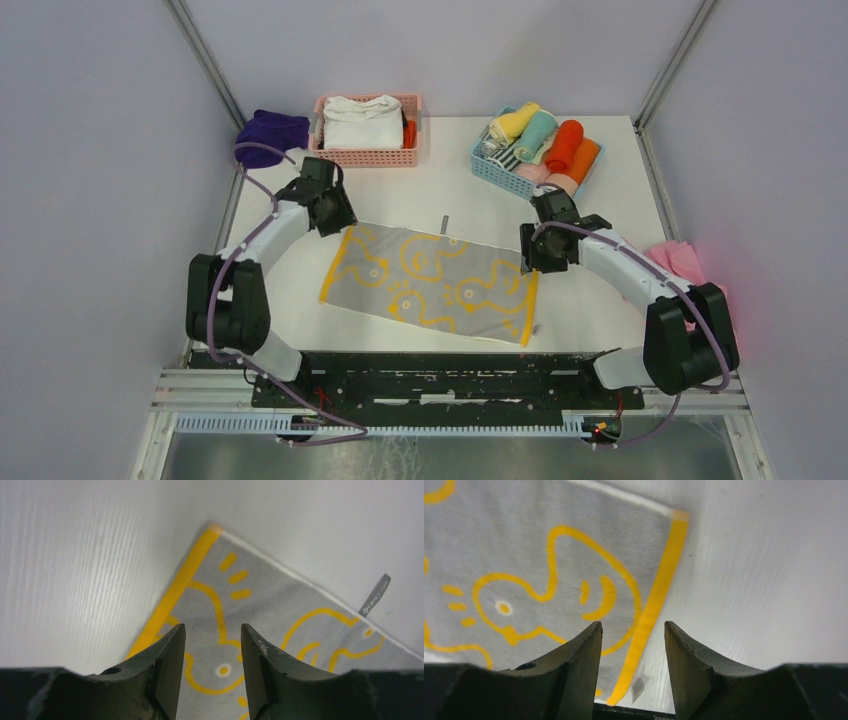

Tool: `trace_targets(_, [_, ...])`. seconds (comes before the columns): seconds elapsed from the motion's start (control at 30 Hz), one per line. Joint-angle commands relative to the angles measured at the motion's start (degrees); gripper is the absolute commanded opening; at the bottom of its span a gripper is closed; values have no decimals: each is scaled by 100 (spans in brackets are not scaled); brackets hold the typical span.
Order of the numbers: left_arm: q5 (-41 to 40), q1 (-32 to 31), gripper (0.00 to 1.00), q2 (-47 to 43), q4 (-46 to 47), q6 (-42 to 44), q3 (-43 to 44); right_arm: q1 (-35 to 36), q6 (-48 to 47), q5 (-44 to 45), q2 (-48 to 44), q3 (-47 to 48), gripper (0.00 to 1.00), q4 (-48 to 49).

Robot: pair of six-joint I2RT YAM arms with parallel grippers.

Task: Roll the towels
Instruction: Flatten out the towel at the center of the board.

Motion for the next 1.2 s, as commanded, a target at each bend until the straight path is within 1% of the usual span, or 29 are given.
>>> trace_targets(0.0, [-366, -4, 51, 959, 66, 978, 1041, -402, -228, -65, 232, 218, 57, 506])
trace_targets(0.07, [-520, 0, 51, 1418, -108, 1236, 1441, -499, -249, -85, 272, 170, 57, 595])
trace_targets(0.17, [-514, -21, 51, 2139, -418, 1570, 1994, -655, -299, -95, 368, 133, 57, 650])
trace_targets(0.27, [-531, -66, 50, 2524, -484, 1761, 2225, -802, -366, -135, 447, 115, 57, 671])
trace_targets(0.37, [-557, -136, 50, 2724, -511, 1846, 2353, -856, -399, -182, 446, 81, 57, 695])
trace_targets(0.53, [-713, -232, 49, 2944, -540, 1930, 2478, -882, -394, -227, 482, 37, 57, 784])
trace_targets(0.8, [-747, -253, 46, 3266, -593, 2005, 2574, -912, -443, -259, 602, 45, 56, 820])
trace_targets(1.07, [-654, -253, 46, 2926, -688, 2017, 2780, -922, -508, -328, 524, 70, 56, 776])
trace_targets(1.17, [-717, -256, 46, 2942, -694, 2064, 2865, -921, -515, -324, 508, 66, 56, 776])
